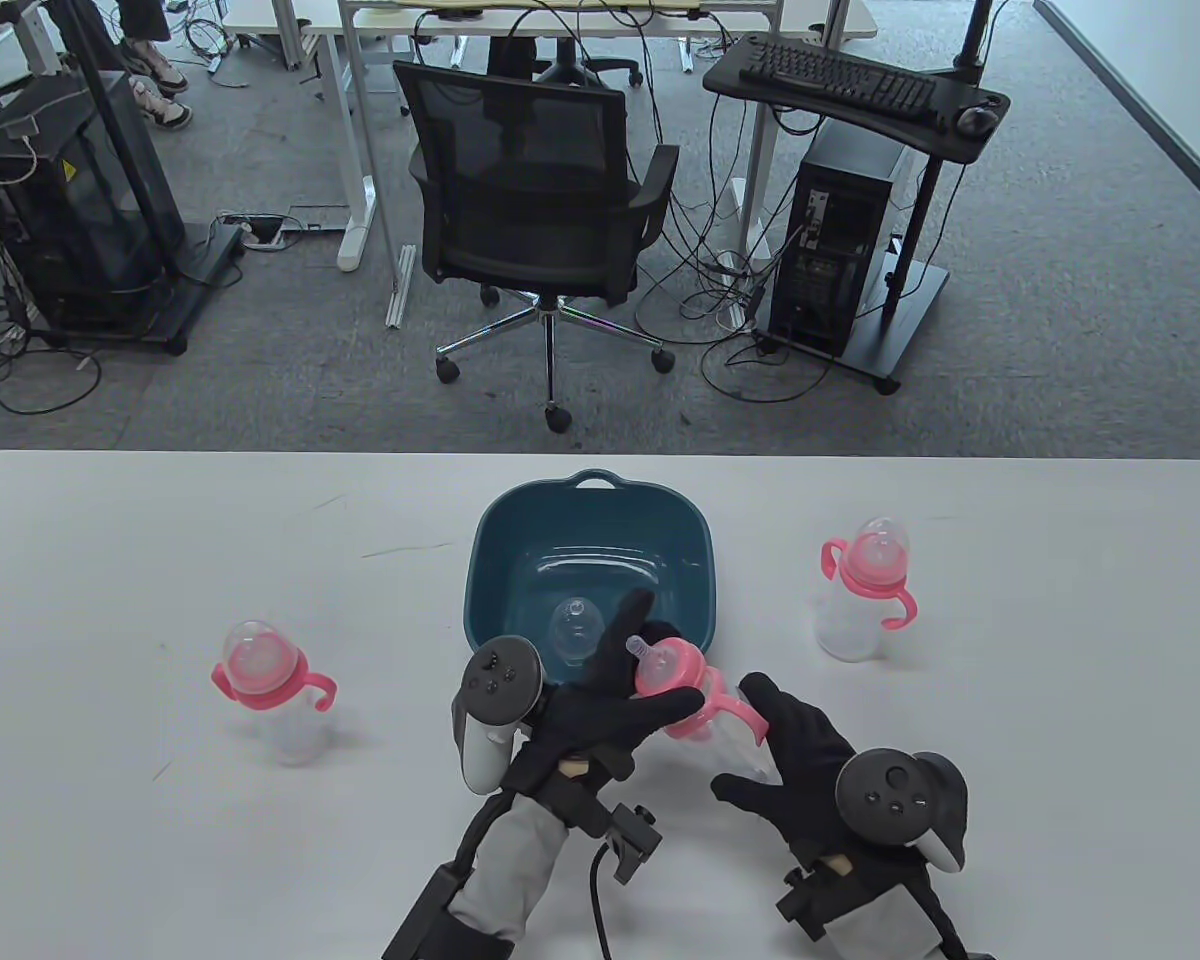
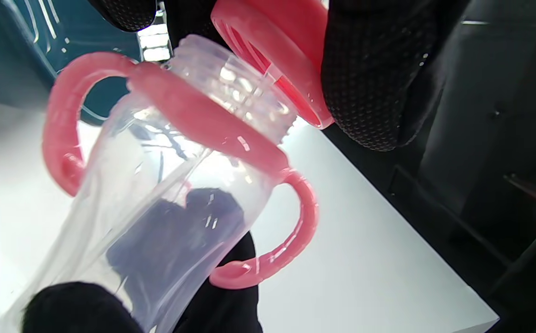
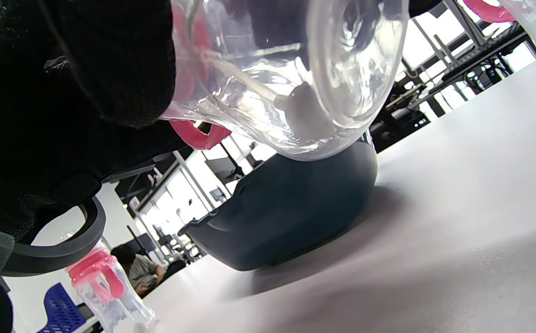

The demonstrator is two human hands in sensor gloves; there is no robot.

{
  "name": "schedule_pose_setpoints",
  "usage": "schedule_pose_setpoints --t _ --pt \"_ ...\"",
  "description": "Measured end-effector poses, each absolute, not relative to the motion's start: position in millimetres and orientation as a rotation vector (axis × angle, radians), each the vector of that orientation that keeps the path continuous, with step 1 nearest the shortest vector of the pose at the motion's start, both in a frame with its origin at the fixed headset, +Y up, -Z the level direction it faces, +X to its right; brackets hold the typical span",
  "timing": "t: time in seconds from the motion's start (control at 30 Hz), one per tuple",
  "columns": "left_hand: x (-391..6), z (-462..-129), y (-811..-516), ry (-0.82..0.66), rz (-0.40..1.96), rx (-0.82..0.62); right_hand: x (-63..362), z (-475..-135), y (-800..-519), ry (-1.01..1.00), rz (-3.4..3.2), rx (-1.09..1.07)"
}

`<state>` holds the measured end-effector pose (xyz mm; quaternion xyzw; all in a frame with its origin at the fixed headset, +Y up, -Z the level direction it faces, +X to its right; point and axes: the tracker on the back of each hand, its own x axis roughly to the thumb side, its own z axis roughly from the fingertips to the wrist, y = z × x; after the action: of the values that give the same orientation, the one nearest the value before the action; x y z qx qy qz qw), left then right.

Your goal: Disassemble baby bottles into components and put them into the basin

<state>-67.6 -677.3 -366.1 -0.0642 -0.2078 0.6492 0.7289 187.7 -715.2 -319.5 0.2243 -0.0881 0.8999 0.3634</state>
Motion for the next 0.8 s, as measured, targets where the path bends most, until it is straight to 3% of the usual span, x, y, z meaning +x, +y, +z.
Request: schedule_pose_setpoints --t 0.47,0.8 --pt "-82 -351 -635 -0.473 1.390 0.030 191 -321 -716 -0.210 2.279 0.553" --pt "-84 -359 -598 -0.486 1.405 0.061 198 -326 -721 -0.181 2.273 0.516"
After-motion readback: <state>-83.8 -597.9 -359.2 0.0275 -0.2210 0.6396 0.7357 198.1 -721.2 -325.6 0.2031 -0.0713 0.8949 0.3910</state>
